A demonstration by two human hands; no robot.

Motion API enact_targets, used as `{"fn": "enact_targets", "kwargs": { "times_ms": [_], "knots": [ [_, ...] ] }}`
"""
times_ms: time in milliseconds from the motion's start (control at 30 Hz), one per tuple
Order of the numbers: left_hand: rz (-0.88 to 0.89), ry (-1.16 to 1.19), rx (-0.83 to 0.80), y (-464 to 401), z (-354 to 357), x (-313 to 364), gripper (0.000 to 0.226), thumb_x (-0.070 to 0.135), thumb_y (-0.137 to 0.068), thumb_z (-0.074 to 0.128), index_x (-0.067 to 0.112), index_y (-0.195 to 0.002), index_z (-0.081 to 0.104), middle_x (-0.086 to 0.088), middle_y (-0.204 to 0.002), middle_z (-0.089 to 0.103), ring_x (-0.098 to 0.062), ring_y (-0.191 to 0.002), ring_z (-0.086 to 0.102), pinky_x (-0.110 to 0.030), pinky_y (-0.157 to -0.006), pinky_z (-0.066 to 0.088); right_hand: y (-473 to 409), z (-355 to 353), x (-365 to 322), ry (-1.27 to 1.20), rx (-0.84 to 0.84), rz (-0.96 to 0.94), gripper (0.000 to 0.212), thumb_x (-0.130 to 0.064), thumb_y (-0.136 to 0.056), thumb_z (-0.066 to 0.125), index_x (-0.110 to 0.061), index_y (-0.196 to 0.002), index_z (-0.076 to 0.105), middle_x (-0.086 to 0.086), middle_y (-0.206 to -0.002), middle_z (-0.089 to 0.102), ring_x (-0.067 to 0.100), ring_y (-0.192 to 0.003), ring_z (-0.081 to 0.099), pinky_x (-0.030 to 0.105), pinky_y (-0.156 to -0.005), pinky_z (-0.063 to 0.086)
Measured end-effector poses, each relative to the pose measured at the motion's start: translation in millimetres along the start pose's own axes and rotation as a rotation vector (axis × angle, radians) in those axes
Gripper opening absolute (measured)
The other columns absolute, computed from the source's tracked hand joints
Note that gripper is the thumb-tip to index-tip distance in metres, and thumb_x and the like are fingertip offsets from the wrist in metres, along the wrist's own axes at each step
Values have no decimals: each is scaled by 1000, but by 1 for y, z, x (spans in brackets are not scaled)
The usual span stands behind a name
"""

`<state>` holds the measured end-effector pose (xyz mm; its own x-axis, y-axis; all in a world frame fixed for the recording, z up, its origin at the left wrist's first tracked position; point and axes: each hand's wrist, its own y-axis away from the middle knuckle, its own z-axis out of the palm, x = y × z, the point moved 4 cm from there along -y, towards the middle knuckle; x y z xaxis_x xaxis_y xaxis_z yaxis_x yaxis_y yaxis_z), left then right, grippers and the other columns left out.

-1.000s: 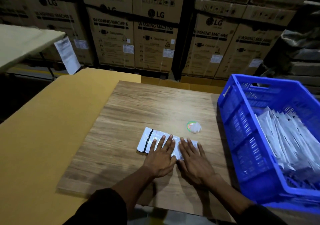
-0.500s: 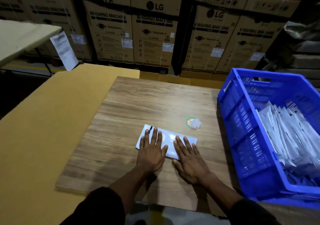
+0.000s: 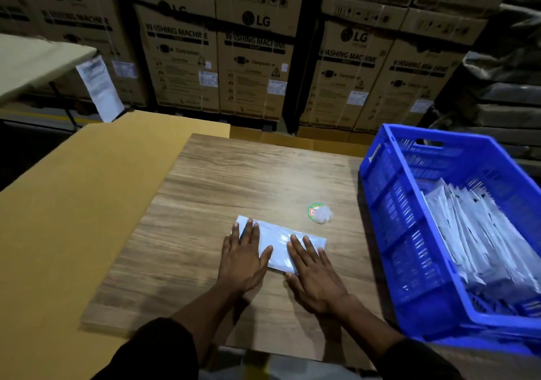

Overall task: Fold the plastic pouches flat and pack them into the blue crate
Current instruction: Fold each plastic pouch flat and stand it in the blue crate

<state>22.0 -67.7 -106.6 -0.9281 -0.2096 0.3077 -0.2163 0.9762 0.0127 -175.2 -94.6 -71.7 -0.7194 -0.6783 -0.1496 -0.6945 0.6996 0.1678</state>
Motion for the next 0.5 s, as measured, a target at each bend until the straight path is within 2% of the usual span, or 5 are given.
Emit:
{"fn": "enact_targets", "kwargs": {
  "times_ms": [100,167,267,400,500],
  "knots": [
    [-25,-42,53,2,-1,-5,77,61,-101,19,12,-156,40,-5,-164,33,-37,-146,39,-56,-111,37,0,-2,-4,-12,-6,10,70,-54,-102,19,-24,-160,-6,-13,-163,-23,16,-150,-25,47,-123,-5],
    [-28,-28,90,2,3,-5,74,56,-99,28,10,-153,44,-7,-163,36,-38,-144,41,-57,-110,37,-3,-7,-9,-2,23,20,69,-54,-102,17,-20,-160,2,-8,-165,-17,19,-152,-19,51,-122,-6],
    [-6,-60,139,3,5,-3,72,56,-101,27,11,-157,38,-8,-166,30,-37,-150,32,-56,-114,28,-15,-14,-17,10,59,6,72,-54,-100,9,-14,-160,13,-3,-167,-2,19,-154,-8,53,-121,-6],
    [-6,-83,172,5,5,-5,70,54,-104,27,10,-156,38,-9,-165,31,-36,-150,31,-55,-115,28,-35,-10,-18,-13,31,17,82,-57,-91,-5,-16,-160,9,-4,-168,1,17,-154,-4,47,-122,-8],
    [-28,-93,148,2,5,-3,70,55,-106,18,9,-155,41,-9,-164,33,-36,-149,33,-55,-115,30,-40,-6,-13,-26,39,10,80,-56,-91,-3,-17,-160,11,-6,-168,4,16,-154,0,43,-121,-8]
  ]
}}
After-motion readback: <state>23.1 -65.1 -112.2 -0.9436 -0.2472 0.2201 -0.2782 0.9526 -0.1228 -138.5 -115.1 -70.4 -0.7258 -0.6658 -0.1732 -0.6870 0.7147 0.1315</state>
